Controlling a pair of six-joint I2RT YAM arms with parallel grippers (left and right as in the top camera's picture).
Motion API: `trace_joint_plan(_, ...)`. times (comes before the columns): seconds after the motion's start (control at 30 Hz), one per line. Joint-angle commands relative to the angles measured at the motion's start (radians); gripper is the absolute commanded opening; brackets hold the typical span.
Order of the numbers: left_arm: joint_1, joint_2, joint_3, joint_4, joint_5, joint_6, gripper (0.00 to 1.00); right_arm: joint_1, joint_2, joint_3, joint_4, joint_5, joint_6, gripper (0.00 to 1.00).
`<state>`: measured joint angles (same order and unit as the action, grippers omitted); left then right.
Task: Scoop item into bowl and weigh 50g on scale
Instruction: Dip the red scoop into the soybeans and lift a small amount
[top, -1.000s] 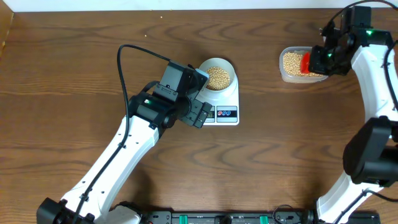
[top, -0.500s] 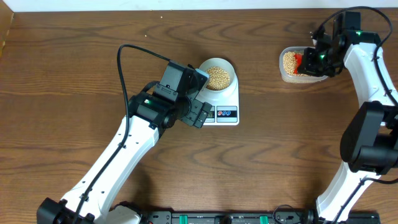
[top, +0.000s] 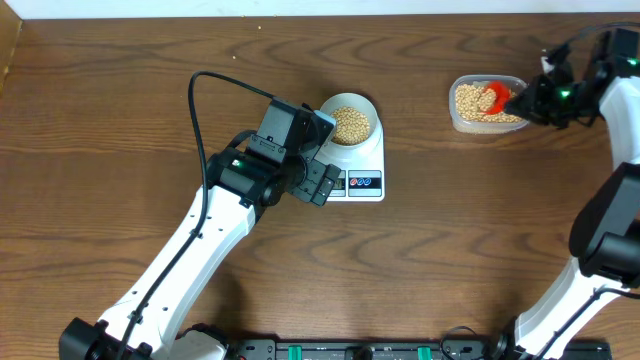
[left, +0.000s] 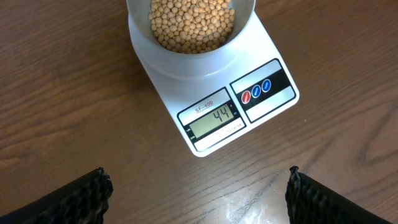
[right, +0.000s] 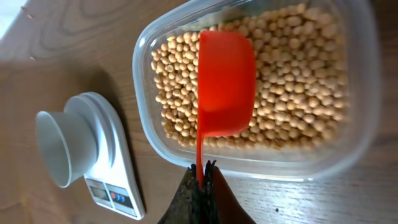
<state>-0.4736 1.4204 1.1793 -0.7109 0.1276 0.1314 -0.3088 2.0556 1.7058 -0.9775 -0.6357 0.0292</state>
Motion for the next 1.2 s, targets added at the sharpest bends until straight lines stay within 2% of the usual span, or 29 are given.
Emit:
trace_joint_plan(0.0, 0.004, -0.001, 0.005, -0.003, -0.008, 0.006, 0.92, -0.020, 0.011, -0.001, -0.014, -0.082, -0.047, 0.01)
trace_joint_plan(0.23, 0.004, -0.001, 0.005, -0.003, -0.008, 0.006, 0.92, -0.017, -0.007, -0.001, -0.044, -0.064, -0.112, 0.01)
trace_joint_plan(0.53, 0.004, -0.001, 0.005, -0.003, -0.008, 0.006, 0.91, 0.003, -0.150, -0.001, -0.045, 0.156, -0.113, 0.01)
trace_joint_plan(0.9, 0.004, -0.001, 0.005, -0.003, -0.008, 0.006, 0.92, 0.092, -0.156, -0.001, -0.059, 0.337, -0.113, 0.01)
trace_joint_plan(1.07, 0.004, -0.001, 0.005, -0.003, -0.008, 0.006, 0.91, 0.119, -0.156, -0.001, -0.051, 0.334, -0.112, 0.01)
trace_joint_plan(1.17, 0.004, -0.001, 0.005, -0.003, -0.008, 0.006, 0.91, 0.107, -0.156, -0.001, -0.047, 0.254, -0.113, 0.01)
